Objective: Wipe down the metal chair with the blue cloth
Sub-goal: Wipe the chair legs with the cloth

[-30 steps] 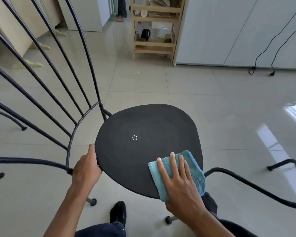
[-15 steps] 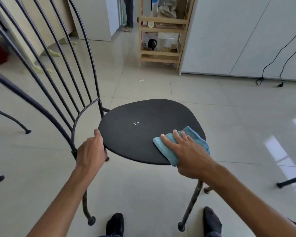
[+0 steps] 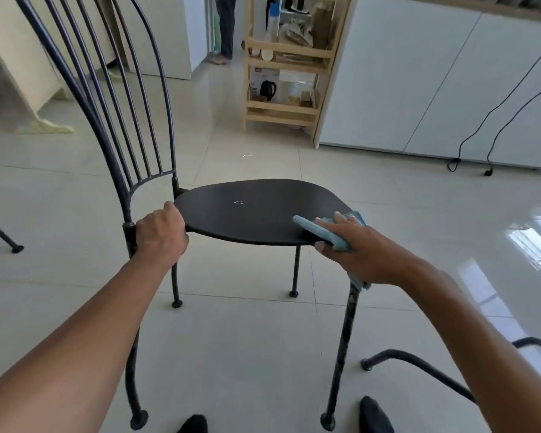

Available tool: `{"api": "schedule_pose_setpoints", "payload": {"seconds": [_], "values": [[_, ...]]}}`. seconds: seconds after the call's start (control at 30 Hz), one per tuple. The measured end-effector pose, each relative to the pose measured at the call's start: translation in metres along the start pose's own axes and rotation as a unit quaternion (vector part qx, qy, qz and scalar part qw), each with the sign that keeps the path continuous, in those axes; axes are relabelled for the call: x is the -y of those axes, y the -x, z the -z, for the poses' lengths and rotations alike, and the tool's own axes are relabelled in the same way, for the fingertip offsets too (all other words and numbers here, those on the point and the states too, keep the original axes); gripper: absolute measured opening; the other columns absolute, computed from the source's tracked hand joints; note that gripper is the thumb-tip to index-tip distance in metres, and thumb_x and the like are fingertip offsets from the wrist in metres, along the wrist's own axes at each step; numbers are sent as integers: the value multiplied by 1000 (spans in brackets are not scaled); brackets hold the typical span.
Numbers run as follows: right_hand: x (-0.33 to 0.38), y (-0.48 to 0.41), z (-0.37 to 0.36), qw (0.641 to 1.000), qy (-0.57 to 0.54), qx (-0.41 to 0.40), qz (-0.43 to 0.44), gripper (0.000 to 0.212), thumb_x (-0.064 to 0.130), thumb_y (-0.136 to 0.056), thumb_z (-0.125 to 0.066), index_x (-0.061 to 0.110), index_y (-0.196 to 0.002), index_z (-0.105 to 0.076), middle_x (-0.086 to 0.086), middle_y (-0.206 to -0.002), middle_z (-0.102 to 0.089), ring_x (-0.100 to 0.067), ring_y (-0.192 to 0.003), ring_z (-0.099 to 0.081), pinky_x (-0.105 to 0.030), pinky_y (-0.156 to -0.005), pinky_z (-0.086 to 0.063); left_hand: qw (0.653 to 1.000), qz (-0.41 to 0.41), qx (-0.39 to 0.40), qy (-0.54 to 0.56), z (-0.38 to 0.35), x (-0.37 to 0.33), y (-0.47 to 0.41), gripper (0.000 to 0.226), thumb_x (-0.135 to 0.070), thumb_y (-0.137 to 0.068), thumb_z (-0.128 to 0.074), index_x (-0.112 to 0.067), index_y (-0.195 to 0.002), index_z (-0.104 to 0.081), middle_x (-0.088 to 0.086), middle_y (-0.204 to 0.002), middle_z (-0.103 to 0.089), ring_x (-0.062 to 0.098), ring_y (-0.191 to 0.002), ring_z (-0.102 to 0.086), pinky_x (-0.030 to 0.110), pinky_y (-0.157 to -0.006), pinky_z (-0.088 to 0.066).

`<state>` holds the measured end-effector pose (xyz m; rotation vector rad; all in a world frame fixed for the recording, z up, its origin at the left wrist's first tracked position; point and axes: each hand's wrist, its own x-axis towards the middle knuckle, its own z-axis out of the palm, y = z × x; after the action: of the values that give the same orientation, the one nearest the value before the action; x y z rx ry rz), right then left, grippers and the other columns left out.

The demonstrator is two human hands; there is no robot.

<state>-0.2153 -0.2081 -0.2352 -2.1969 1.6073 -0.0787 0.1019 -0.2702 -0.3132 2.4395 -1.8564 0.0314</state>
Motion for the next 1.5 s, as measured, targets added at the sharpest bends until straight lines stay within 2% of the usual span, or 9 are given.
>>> {"api": "schedule_pose_setpoints", "payload": {"seconds": [0.1, 0.2, 0.27, 0.4, 0.57, 0.77, 1.0, 1.3, 1.5], "values": [[11, 22, -14, 996, -43, -37, -69, 61, 51, -99, -45, 21, -148, -25, -6, -133, -39, -25, -111, -50, -33, -91, -41, 1000, 7, -2, -5, 0, -2, -8, 26, -13, -88, -61, -3, -109, -50, 18, -104, -66, 35, -97, -65, 36, -70, -44], [34, 25, -47, 985, -81, -74, -135, 108, 78, -81, -39, 11, -156, 2, -15, -153, -25, -33, -137, -36, -45, -110, -38, 1000, 13, 0, -8, -1, -3, -12, 27, -15, -88, -61, -3, -110, -51, 18, -106, -66, 34, -99, -65, 37, -74, -46], [39, 20, -56, 972, -127, -110, -166, 120, 90, -68, -31, 6, -153, -11, -17, -151, -29, -34, -138, -34, -49, -110, -38, 1000, 16, 0, -10, -1, -3, -13, 27, -15, -88, -61, -3, -110, -51, 17, -106, -66, 34, -99, -65, 36, -72, -45], [31, 13, -46, 937, -234, -166, -200, 50, 55, -96, -48, 11, -120, -48, -7, -120, -57, -22, -102, -54, -32, -79, -47, 1000, 25, 4, -9, -2, -3, -11, 25, -14, -88, -60, -4, -109, -52, 16, -104, -66, 33, -97, -65, 35, -71, -44], [10, -12, -55, 954, -119, -160, -225, 32, 36, -100, -52, 5, -106, -47, -11, -105, -61, -25, -87, -54, -36, -76, -43, 999, 30, 7, -11, 0, -4, -10, 24, -14, -88, -59, -3, -108, -53, 17, -104, -66, 33, -96, -65, 35, -71, -43], [-10, -24, -55, 959, -81, -212, -173, 33, 40, -101, -49, 9, -90, -48, -8, -83, -61, -22, -69, -54, -33, -61, -41, 999, 39, 12, -13, 2, -7, -15, 22, -13, -87, -59, -2, -106, -55, 18, -104, -66, 34, -96, -64, 35, -70, -42], [-35, -31, -34, 958, -254, -86, -103, 48, 49, -97, -54, 3, -86, -55, -7, -82, -64, -23, -72, -61, -35, -65, -51, 999, 37, 10, -19, 5, -8, -24, 18, -11, -85, -58, -3, -101, -57, 19, -101, -66, 36, -94, -63, 34, -69, -39], [-37, -5, -94, 851, -443, -232, -159, 37, 45, -92, -65, 15, -71, -60, 9, -56, -62, 0, -50, -59, -16, -48, -44, 998, 51, 35, -32, 10, -12, -21, 20, -14, -85, -58, -3, -102, -58, 19, -103, -65, 35, -96, -62, 33, -73, -44], [-47, 16, -135, 879, -386, -234, -155, 22, 40, -100, -51, 21, -93, -57, 5, -77, -66, -8, -68, -61, -18, -57, -43, 998, 51, 26, -29, 8, -11, -20, 19, -12, -85, -57, -2, -102, -58, 19, -103, -65, 36, -95, -63, 34, -73, -44]]}}
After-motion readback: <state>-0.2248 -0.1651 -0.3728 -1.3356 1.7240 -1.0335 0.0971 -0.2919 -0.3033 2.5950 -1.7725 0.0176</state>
